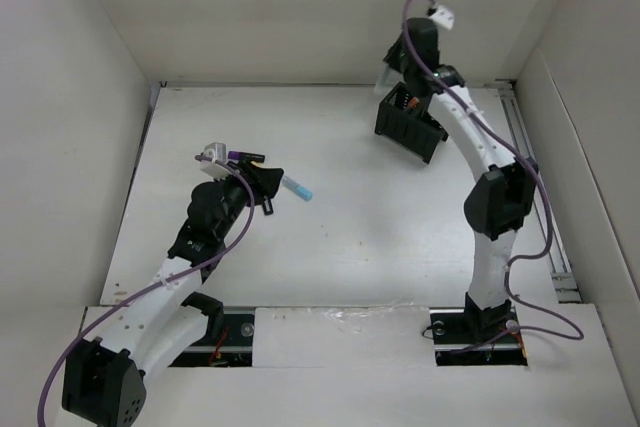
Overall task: Sort the stationery into containers
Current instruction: Place the pen in the storage box.
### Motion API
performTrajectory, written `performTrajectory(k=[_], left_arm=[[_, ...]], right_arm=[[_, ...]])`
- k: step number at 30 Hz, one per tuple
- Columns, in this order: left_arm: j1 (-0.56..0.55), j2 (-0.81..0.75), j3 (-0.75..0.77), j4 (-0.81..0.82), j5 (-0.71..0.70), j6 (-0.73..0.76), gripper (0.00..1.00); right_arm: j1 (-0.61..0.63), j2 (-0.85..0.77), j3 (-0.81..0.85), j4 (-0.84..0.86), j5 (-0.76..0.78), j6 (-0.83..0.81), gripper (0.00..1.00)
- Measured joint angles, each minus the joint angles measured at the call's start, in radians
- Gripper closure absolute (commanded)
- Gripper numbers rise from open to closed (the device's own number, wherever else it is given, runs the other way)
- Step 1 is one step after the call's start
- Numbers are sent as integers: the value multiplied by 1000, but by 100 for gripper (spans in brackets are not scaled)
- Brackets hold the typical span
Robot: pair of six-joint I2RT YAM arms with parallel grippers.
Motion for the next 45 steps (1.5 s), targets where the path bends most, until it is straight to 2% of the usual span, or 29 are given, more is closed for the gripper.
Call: performTrajectory(k=[5,9,14,22,31,33,34,37,41,45], left_arm=[[0,4,0,1,1,0,42],[0,8,0,1,0,1,42],[0,26,0,3,9,1,42],[0,39,0,6,11,1,42],[0,39,0,7,11,1,42],[0,37,0,7,11,1,42],[0,36,0,7,11,1,42],[0,29,1,6,11,1,41],[0,22,1,7,13,1,41],[0,14,1,6,12,1,41]], right_arm=[[-105,-11,42,98,219,11,95],[-121,47,42,123,331,0,95],[-118,126,17,129,384,-34,95],[-109,148,-32,174,465,-69,96],[-50,154,-126,231,567,-94,91],[-40,157,-129,240,584,-98,82],[-34,157,-134,246,595,-99,70],[-26,155,-147,268,618,-101,53],[-8,119,-200,273,607,-102,43],[32,35,-270,272,586,-96,42]])
